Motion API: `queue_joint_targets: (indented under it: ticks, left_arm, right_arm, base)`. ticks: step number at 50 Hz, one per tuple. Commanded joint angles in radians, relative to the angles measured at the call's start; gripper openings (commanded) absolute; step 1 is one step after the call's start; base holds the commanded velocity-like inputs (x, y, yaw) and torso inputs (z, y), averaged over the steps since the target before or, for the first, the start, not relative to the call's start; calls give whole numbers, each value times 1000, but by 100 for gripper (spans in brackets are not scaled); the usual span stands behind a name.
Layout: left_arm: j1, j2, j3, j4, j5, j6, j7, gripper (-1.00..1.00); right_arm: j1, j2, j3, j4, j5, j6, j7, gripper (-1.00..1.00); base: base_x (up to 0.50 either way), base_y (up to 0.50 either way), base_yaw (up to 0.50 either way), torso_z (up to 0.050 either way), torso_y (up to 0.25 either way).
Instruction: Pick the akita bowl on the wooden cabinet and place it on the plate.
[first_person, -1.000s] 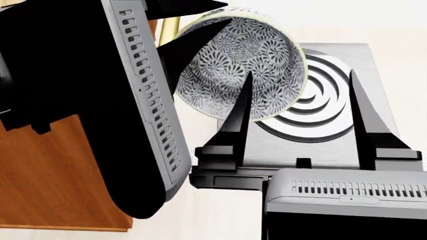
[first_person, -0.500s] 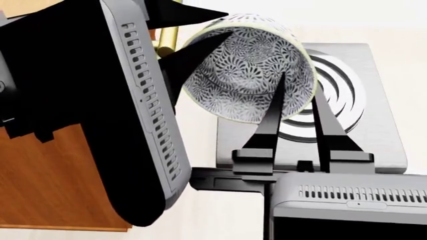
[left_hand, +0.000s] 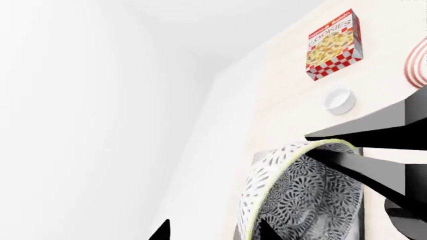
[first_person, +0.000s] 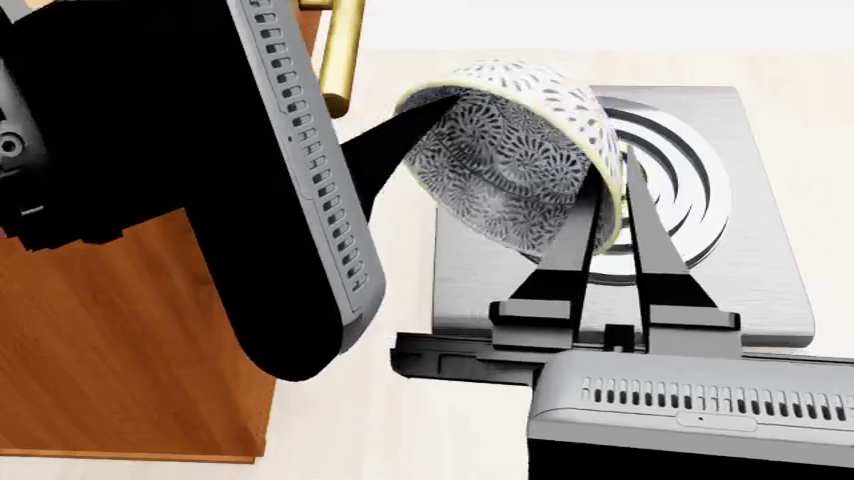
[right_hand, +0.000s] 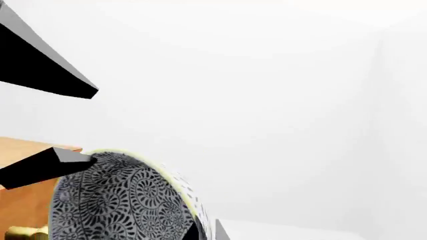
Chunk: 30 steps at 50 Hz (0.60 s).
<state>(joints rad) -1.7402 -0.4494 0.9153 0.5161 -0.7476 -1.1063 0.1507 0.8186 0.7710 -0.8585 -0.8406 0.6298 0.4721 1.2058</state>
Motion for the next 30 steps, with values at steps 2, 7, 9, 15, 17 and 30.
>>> queue_joint_targets:
  ticks: [2,7,9,15,17,30]
  left_arm:
    - [-4,7,-11,-38,-18,-22,19,100]
    - [4,-1,6,-30,0,-6,16,100]
    - [5,-2,9,-30,2,-3,17,100]
    - [10,-4,-2,-36,0,-5,5,100]
    - [11,-7,-1,-31,1,-5,2,100]
    - [11,-7,-5,-31,-2,-7,-7,100]
  right_arm:
    - [15,4,8,-26,-6,82,67,-100]
    - [8,8,43,-15,41,106,109,-100]
    - [4,9,57,-5,58,107,122,-100]
    - [-20,19,103,9,85,95,167,-100]
    - [-26,20,110,9,89,88,171,-100]
    - [-55,37,205,17,193,85,248,-100]
  base:
    - [0,0,0,5,0]
    - [0,0,0,0,2]
    - [0,0,0,0,0]
    - [0,0,0,0,0]
    - [0,0,0,0,0]
    - [0,0,0,0,0]
